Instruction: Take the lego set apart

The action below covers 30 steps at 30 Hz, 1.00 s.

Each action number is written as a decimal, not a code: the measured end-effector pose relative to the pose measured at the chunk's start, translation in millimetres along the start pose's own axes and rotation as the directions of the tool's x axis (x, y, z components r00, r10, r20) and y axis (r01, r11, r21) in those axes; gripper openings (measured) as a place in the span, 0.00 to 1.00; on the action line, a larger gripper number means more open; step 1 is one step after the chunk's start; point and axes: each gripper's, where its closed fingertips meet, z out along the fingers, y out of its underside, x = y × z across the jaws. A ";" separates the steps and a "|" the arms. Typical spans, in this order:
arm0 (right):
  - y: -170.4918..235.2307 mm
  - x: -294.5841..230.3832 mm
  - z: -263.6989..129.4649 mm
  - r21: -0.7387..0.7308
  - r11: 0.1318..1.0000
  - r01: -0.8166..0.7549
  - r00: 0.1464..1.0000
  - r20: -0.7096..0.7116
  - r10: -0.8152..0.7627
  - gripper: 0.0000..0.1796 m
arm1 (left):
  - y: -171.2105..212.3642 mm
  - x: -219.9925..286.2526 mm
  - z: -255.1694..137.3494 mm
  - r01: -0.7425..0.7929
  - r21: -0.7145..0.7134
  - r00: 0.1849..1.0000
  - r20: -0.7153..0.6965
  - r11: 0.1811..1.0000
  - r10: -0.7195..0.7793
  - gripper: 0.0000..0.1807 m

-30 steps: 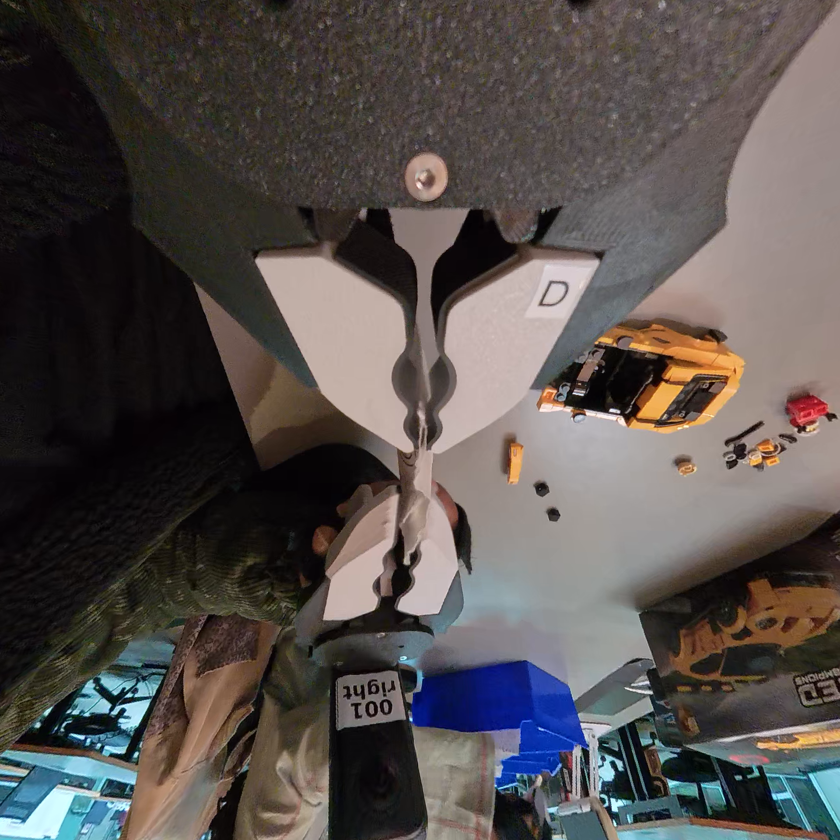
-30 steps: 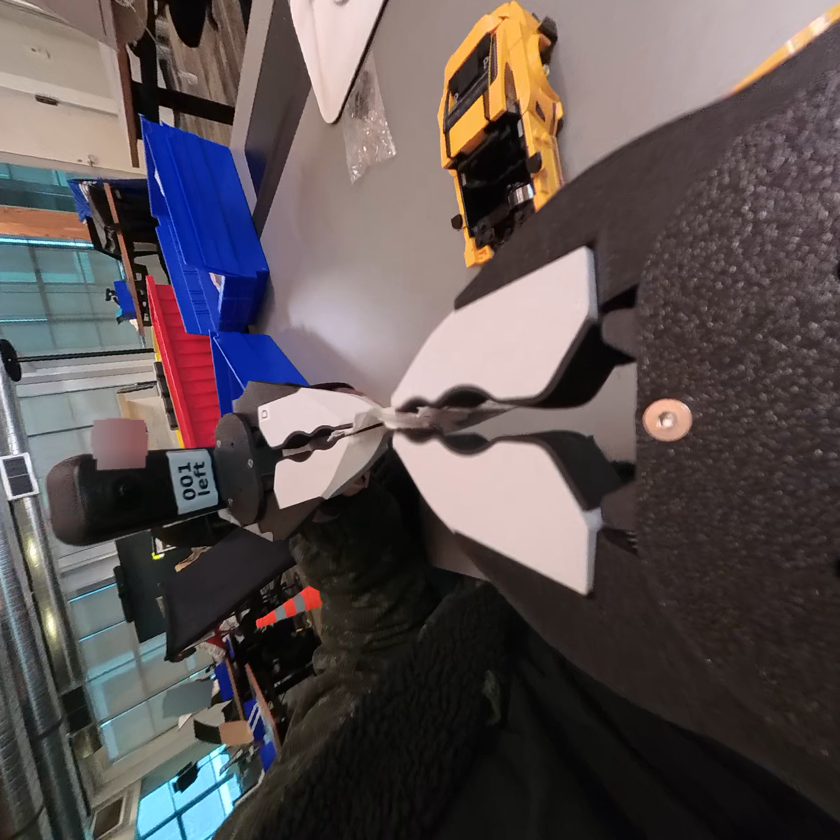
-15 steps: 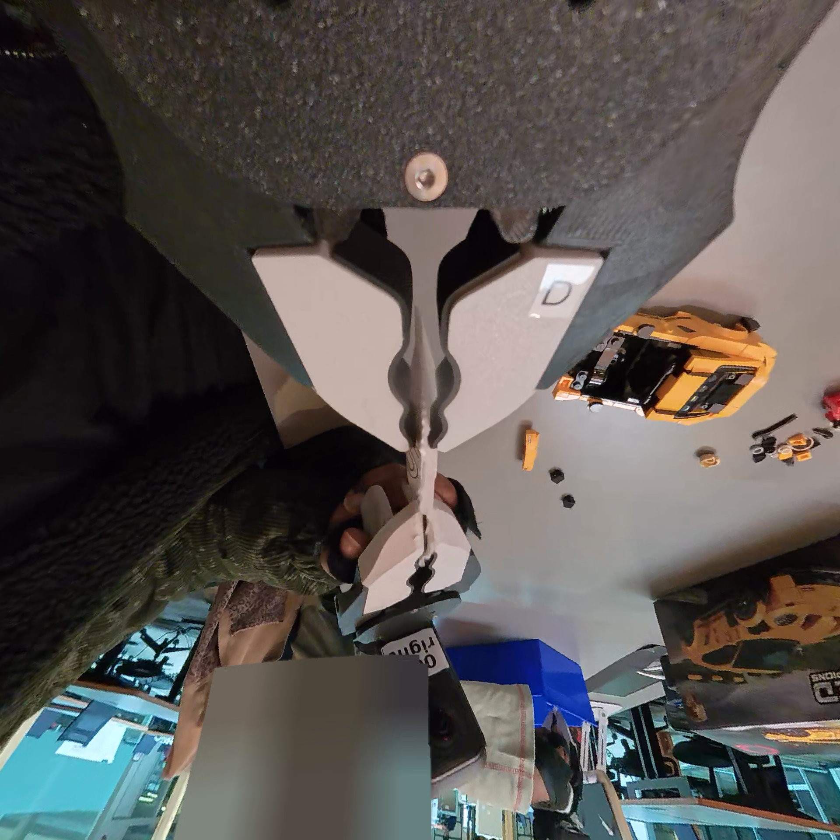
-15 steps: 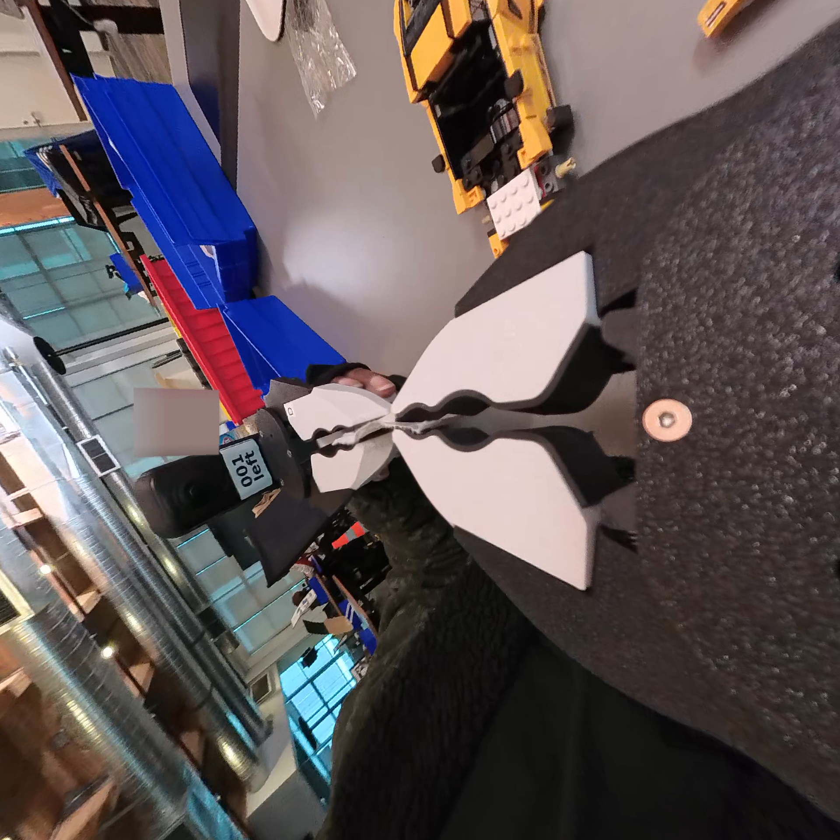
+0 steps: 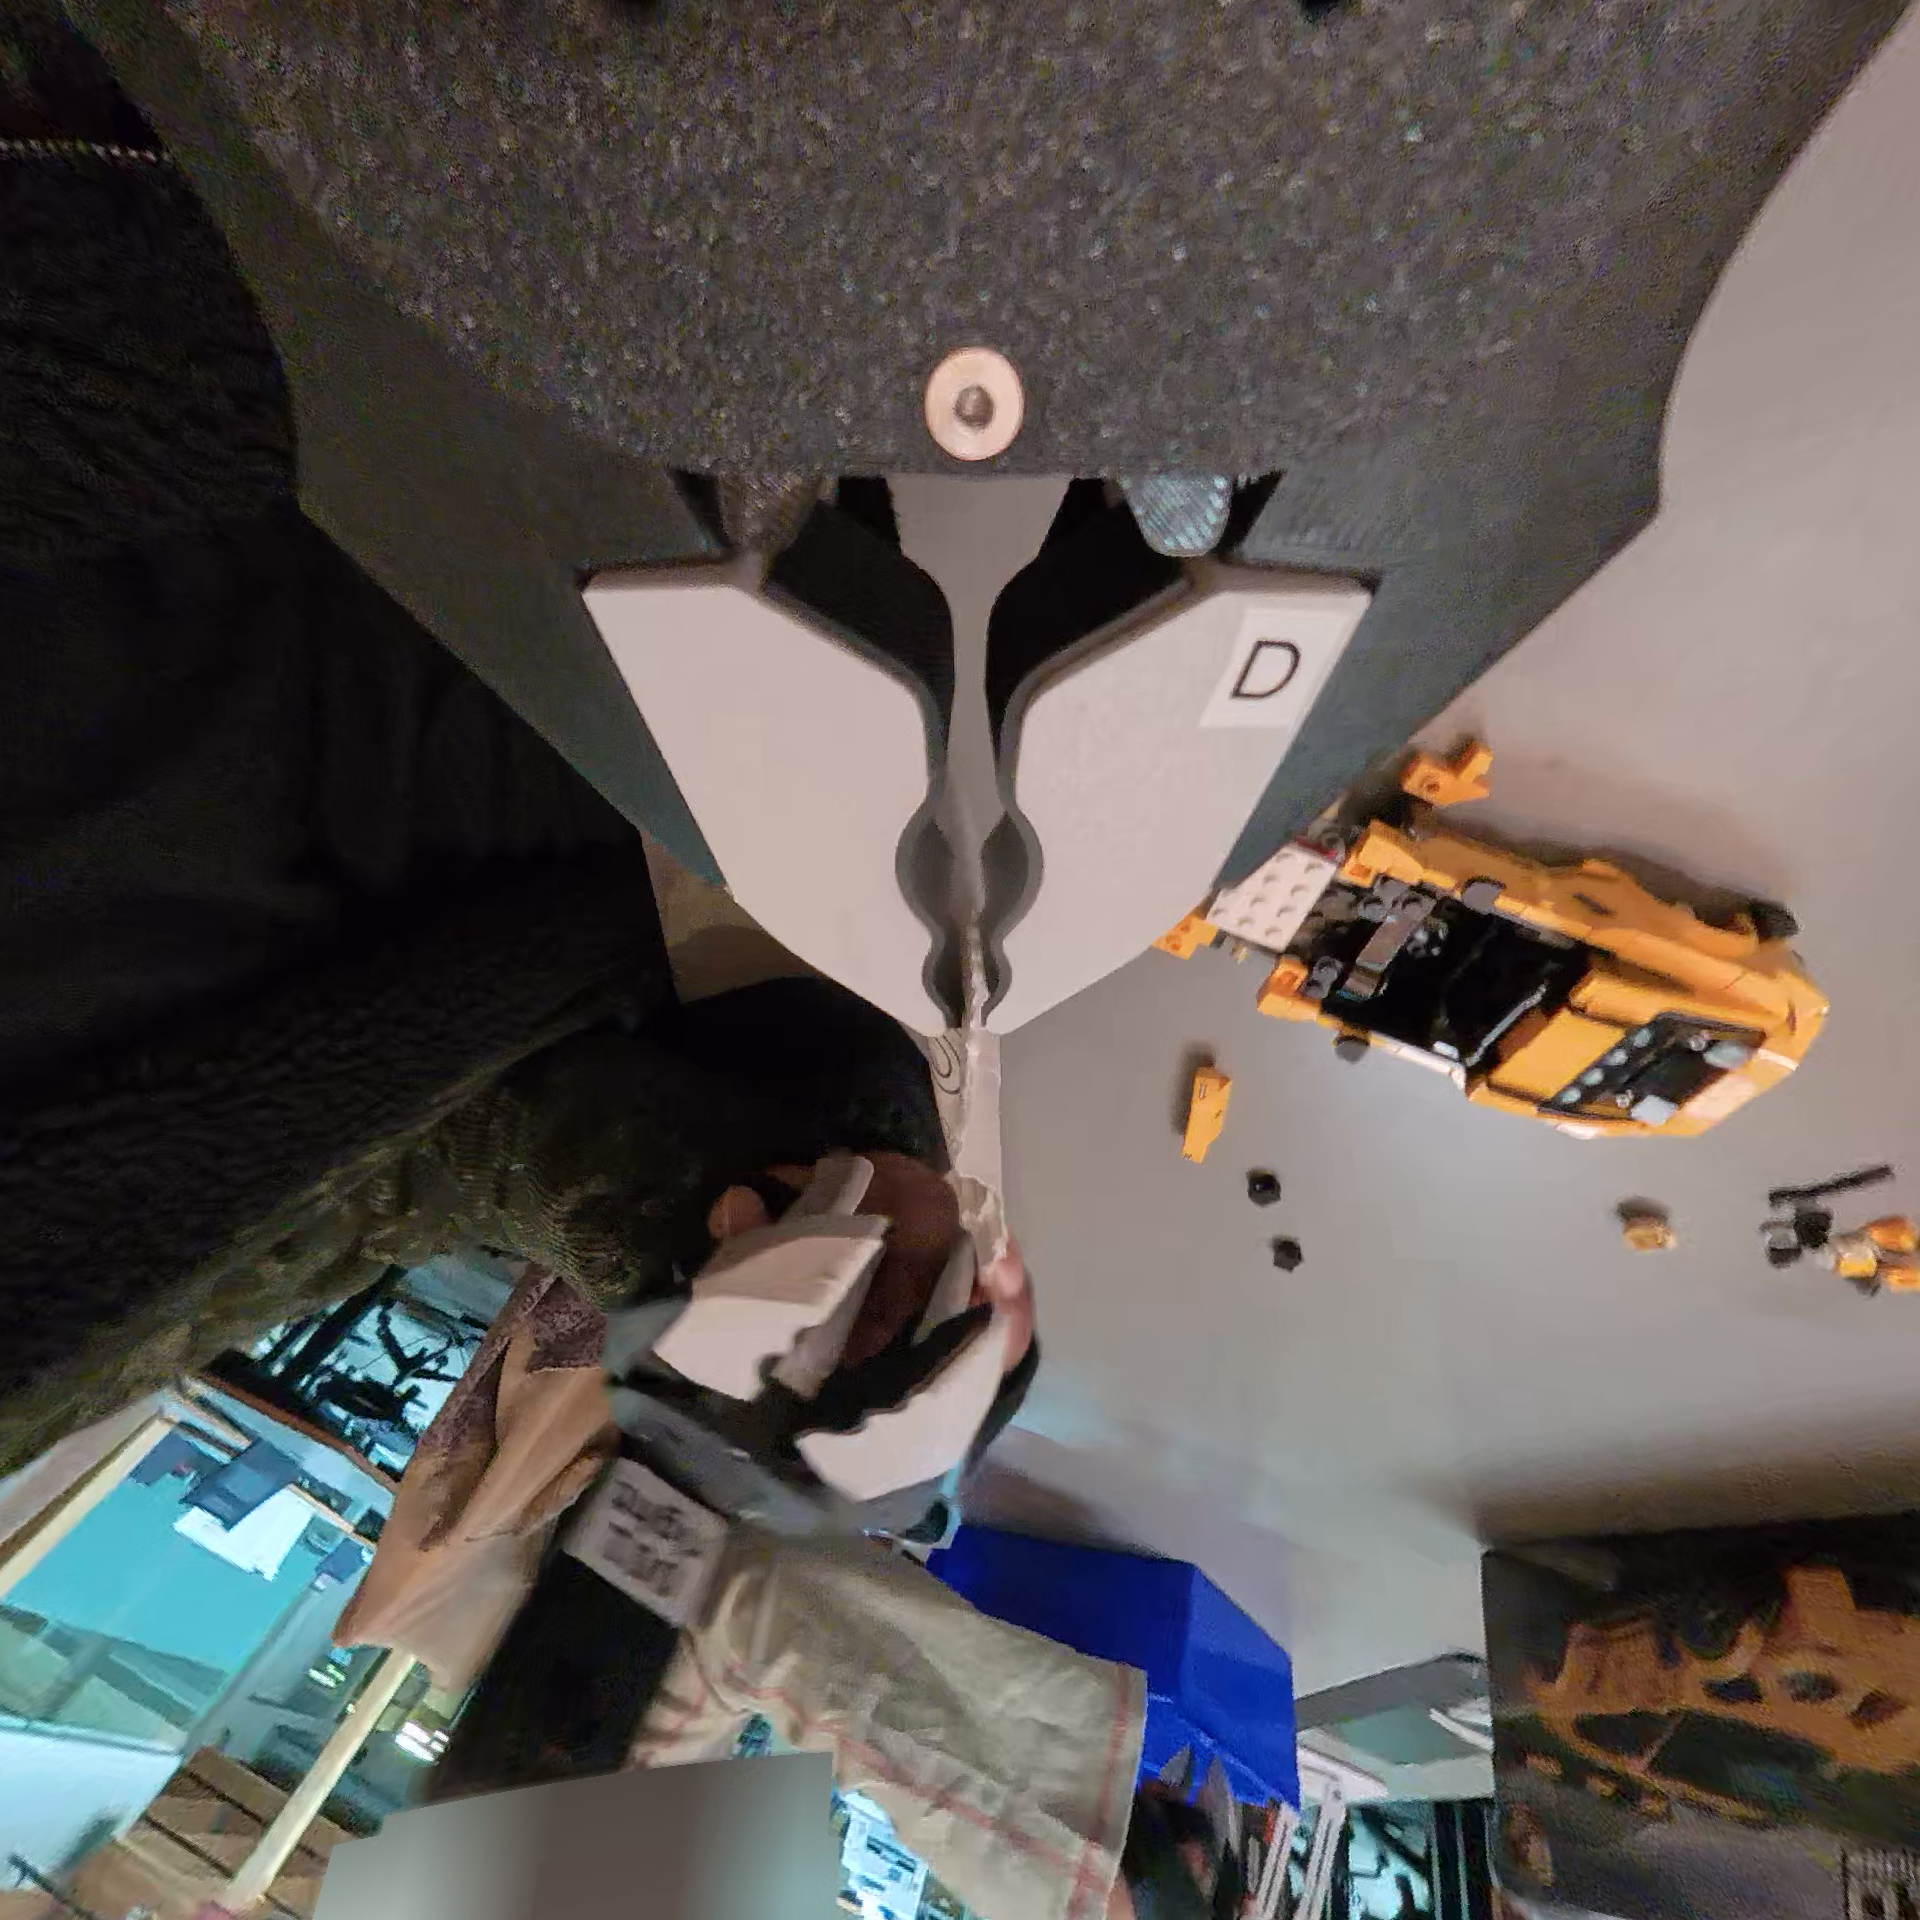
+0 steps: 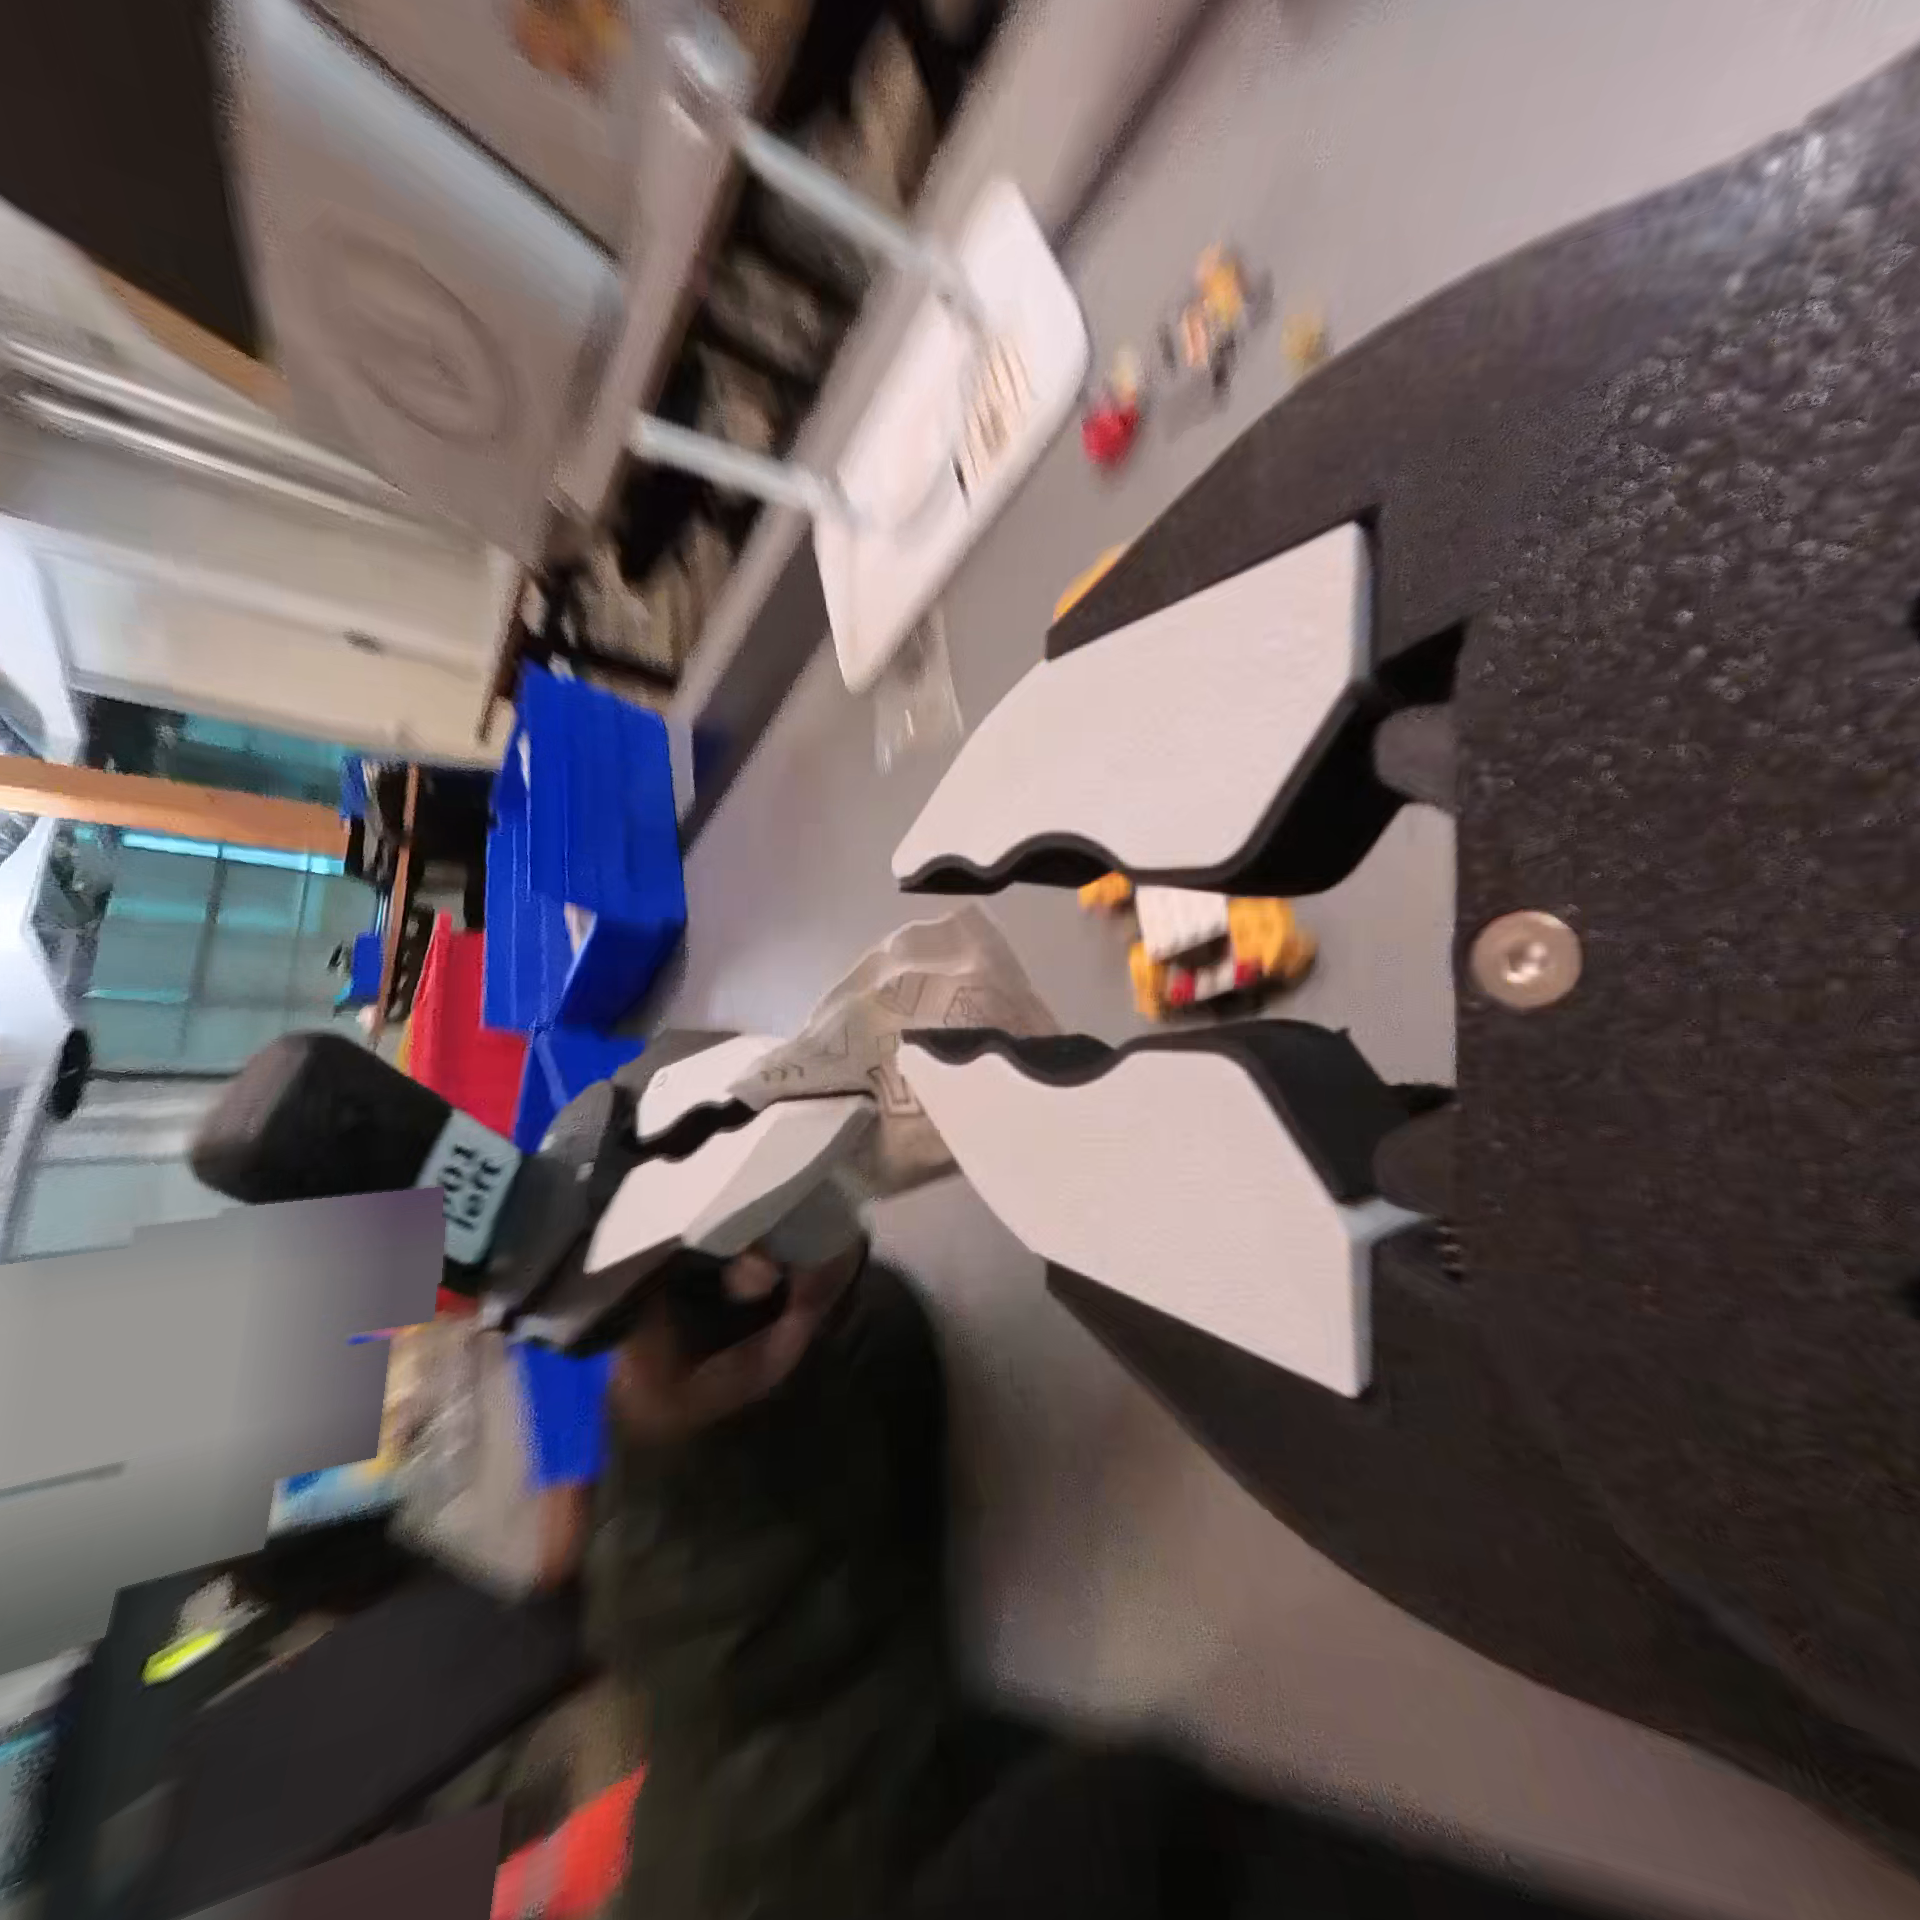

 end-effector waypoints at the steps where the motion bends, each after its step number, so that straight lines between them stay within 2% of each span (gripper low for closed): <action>1: 0.0 -1.1 -0.5 -0.022 0.988 0.155 0.986 -0.050 -0.156 0.14 | 2.8 -3.2 0.5 0.034 -0.012 0.999 0.002 0.999 -0.034 0.01; 3: 5.0 -9.0 3.9 -0.099 0.913 0.395 0.911 -0.084 -0.403 0.14 | 9.6 -10.9 2.5 0.095 -0.038 0.995 0.026 0.995 -0.094 0.01; 4: 11.8 -13.2 8.4 -0.153 0.874 0.462 0.877 -0.068 -0.476 0.15 | 11.9 -12.5 3.7 0.128 -0.045 0.992 0.024 0.991 -0.128 0.01; 7: 32.1 -21.6 21.6 -0.268 0.813 0.517 0.845 0.008 -0.535 0.19 | 19.6 -15.3 7.2 0.159 -0.083 0.987 0.042 0.984 -0.156 0.01; 11: 47.8 -21.4 28.2 -0.371 0.786 0.495 0.861 0.088 -0.501 0.25 | 21.5 -10.4 9.7 0.134 -0.108 0.991 0.038 0.985 -0.131 0.01; 20: 55.8 -33.0 33.8 -0.426 0.781 0.457 0.889 0.215 -0.403 0.28 | 25.0 -0.3 9.7 0.009 -0.157 1.000 0.018 0.988 -0.007 0.01; 26: 38.7 -33.8 28.8 -0.352 0.844 0.404 0.913 0.212 -0.349 0.27 | 17.1 4.5 5.0 0.006 -0.119 1.000 -0.010 0.993 -0.007 0.01; 30: 20.9 -26.0 20.2 -0.277 0.925 0.259 0.961 0.173 -0.217 0.27 | 11.4 12.7 3.3 -0.065 -0.092 0.997 -0.036 0.994 0.062 0.00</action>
